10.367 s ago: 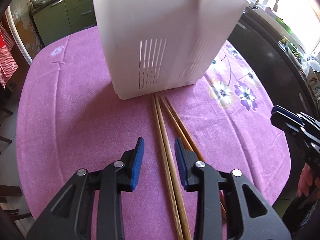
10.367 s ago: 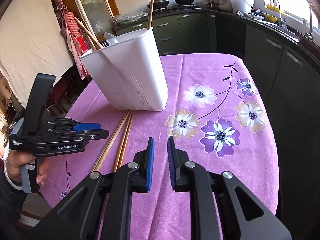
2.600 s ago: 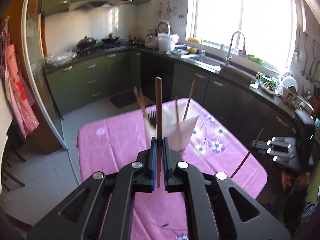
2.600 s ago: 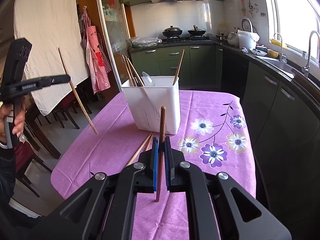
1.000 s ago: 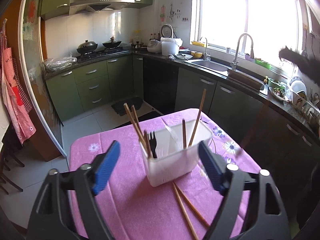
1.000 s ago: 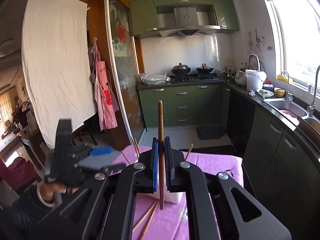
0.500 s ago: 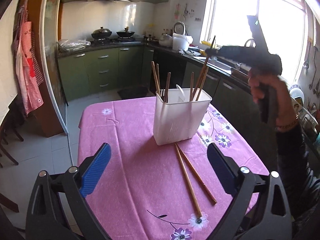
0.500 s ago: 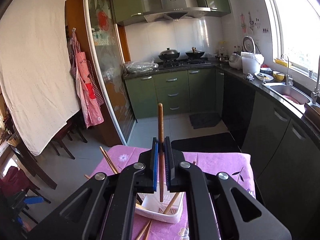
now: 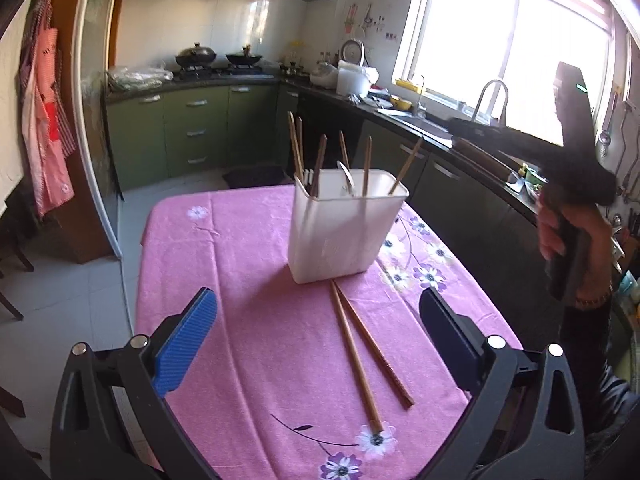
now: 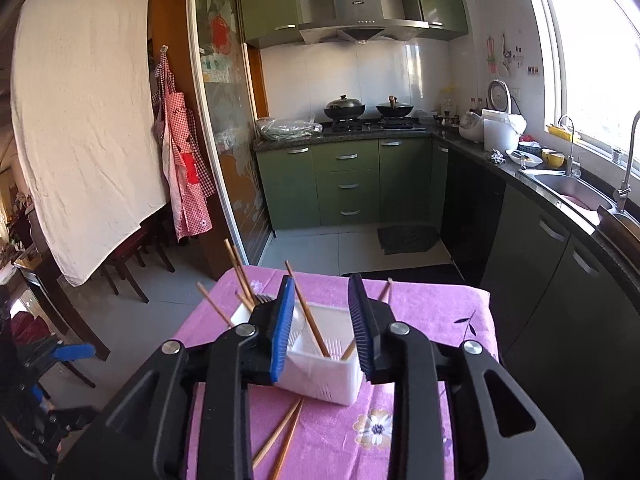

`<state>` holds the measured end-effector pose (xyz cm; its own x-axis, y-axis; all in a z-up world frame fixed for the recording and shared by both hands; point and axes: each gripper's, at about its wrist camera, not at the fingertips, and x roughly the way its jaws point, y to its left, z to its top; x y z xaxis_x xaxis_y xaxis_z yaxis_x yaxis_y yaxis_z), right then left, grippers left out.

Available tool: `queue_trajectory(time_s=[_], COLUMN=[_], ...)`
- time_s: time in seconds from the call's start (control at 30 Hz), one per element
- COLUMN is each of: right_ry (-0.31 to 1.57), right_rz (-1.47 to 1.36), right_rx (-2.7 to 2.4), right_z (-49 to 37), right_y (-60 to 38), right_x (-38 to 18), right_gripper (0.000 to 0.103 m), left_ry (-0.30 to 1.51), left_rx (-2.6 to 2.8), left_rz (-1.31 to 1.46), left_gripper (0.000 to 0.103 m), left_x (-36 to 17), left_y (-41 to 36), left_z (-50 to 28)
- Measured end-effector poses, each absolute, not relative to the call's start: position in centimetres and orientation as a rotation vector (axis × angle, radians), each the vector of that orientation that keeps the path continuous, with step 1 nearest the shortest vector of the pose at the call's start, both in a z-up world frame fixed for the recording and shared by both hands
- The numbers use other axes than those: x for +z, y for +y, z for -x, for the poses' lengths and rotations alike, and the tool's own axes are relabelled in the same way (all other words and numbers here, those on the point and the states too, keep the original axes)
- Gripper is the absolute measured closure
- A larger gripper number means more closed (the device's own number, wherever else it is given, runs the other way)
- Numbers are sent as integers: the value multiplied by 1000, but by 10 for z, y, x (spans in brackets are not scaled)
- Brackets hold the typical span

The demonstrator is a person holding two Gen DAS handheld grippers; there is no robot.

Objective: Organize utensils
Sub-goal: 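Grasp a wooden chopstick with the left gripper and lift it upright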

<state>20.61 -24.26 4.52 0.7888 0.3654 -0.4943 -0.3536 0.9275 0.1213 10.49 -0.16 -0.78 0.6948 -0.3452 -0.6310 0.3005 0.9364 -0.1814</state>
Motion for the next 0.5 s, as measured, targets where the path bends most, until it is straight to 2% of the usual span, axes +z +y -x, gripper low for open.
queue_trajectory(time_s=[0.07,0.33,0.5], right_ry=[569,889,951], right_rz=[-3,44,20], right_rx=[390,332,339], right_z=[-184,-160,-165], right_y=[-249,-261,-264], right_x=[30,-104,-141], right_gripper=[73,73,73], left_ry=[754,978,1063], left_rx=[-374,-381,-330], left_rz=[55,17,29], left_gripper=[7,7,8], left_x=[-18,-85,-122], left_y=[-13,-66,-82], left_z=[-113,-167,-206])
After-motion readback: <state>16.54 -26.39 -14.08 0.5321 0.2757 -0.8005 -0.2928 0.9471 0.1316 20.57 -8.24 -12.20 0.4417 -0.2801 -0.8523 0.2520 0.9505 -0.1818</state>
